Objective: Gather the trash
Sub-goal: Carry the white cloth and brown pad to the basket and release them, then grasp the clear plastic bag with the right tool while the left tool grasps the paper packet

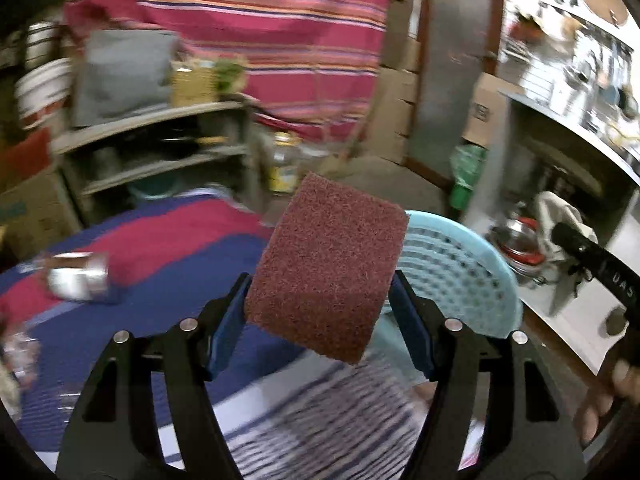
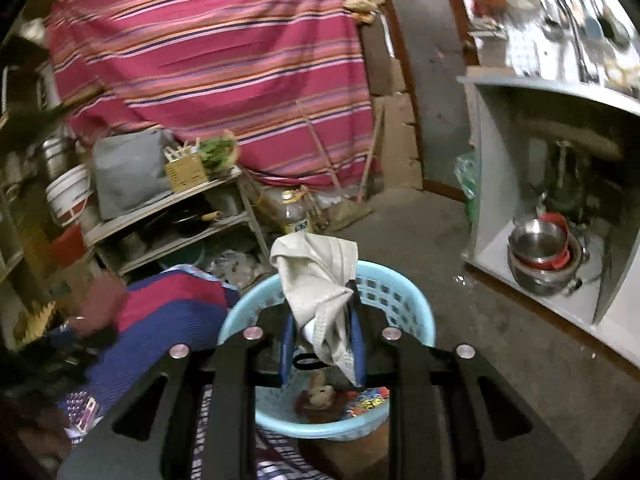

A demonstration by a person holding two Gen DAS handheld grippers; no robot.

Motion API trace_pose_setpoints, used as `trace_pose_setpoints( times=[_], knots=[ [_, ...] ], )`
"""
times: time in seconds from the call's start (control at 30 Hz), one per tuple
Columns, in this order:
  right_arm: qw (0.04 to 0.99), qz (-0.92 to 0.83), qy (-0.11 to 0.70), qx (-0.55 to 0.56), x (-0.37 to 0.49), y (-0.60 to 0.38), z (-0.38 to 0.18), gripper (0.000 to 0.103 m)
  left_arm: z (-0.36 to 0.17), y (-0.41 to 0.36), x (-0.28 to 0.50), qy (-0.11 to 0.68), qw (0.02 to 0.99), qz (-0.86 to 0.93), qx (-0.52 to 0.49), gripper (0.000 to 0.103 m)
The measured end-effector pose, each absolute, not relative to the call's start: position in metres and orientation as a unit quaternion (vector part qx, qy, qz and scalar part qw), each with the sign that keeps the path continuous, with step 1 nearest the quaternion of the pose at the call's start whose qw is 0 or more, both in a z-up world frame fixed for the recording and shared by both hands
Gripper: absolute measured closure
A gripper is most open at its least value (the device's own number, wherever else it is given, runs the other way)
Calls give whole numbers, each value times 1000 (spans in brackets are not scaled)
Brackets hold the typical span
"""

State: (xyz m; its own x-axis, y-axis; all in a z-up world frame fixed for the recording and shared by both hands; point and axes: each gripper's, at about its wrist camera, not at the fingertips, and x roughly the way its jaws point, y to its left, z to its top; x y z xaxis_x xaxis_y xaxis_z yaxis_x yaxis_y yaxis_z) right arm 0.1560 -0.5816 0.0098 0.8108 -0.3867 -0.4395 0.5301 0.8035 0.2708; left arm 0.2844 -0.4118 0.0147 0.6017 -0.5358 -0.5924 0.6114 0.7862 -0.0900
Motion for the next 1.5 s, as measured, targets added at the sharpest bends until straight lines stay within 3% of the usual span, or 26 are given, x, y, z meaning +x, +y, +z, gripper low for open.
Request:
trace_pose_setpoints(
  times=[0.17,0.43,0.53,0.63,0.7,0.93,1.07,1.23,1.37,1.5],
  knots=[
    [931,-235,191,202,169,-591,0,80,-7,-467,287,315,881,-347,67,36],
    [930,-230,194,213,172,-598,-9,79,-20,-487,298,323,878,-343,82,35],
    [928,-230,196,217,173,-598,-12,73,-22,-490,299,325,879,-338,84,35],
    [928,-245,199,198,176,-593,-14,43,-22,-491,296,327,880,-332,90,31],
    [928,-244,200,198,175,-593,-15,43,-20,-489,297,325,884,-323,90,22],
    [932,-239,180,204,168,-591,-6,43,-7,-466,299,322,892,-305,84,16],
    [941,-216,168,200,172,-577,7,43,8,-421,297,311,905,-277,85,15],
    [960,-154,171,162,196,-517,26,42,29,-297,298,306,929,-201,60,11],
    [973,-89,175,120,218,-440,41,31,40,-187,287,294,947,-113,70,8],
    [978,-13,188,83,243,-354,44,28,36,-70,287,305,952,-16,35,6]
  ],
)
